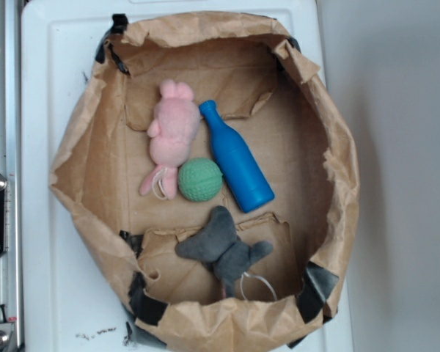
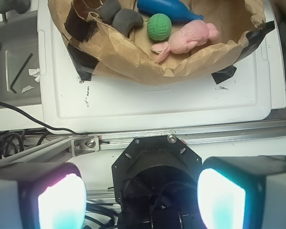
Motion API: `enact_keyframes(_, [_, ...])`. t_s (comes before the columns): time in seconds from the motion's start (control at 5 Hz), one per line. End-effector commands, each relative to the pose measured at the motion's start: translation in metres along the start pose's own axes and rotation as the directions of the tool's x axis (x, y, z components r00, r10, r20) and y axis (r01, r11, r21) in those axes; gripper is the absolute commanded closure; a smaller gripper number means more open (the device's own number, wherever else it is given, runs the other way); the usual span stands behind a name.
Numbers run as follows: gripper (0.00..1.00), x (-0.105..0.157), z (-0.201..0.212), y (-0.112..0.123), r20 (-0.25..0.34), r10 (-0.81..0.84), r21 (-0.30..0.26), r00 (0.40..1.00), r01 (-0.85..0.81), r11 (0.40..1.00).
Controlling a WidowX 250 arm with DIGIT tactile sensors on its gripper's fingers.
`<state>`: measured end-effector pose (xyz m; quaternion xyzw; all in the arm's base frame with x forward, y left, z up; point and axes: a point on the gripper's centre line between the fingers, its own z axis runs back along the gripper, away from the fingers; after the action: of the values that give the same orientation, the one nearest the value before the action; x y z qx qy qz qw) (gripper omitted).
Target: Grab the gray animal.
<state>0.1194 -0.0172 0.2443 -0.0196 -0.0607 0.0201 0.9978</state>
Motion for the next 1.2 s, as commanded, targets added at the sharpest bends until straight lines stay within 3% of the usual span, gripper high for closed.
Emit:
enact_keyframes(0.0, [0.0, 0.0, 0.0, 0.0, 0.0, 0.0, 0.0, 1.0, 0.0, 1.0])
enact_keyframes(0.4, [0.0, 0.081, 0.001, 0.003, 0.027, 0.06, 0.022, 0.998, -0.06, 0.998])
enact_keyframes(0.6, [0.0, 0.118, -0.004, 0.013, 0.038, -0.013, -0.014, 0.999, 0.013, 1.0])
enact_keyframes(0.8, [0.0, 0.13, -0.011, 0.02, 0.026, -0.243, -0.135, 0.97, 0.244, 0.96])
enact_keyframes(1.0, [0.0, 0.13, -0.011, 0.02, 0.026, -0.243, -0.135, 0.97, 0.244, 0.96])
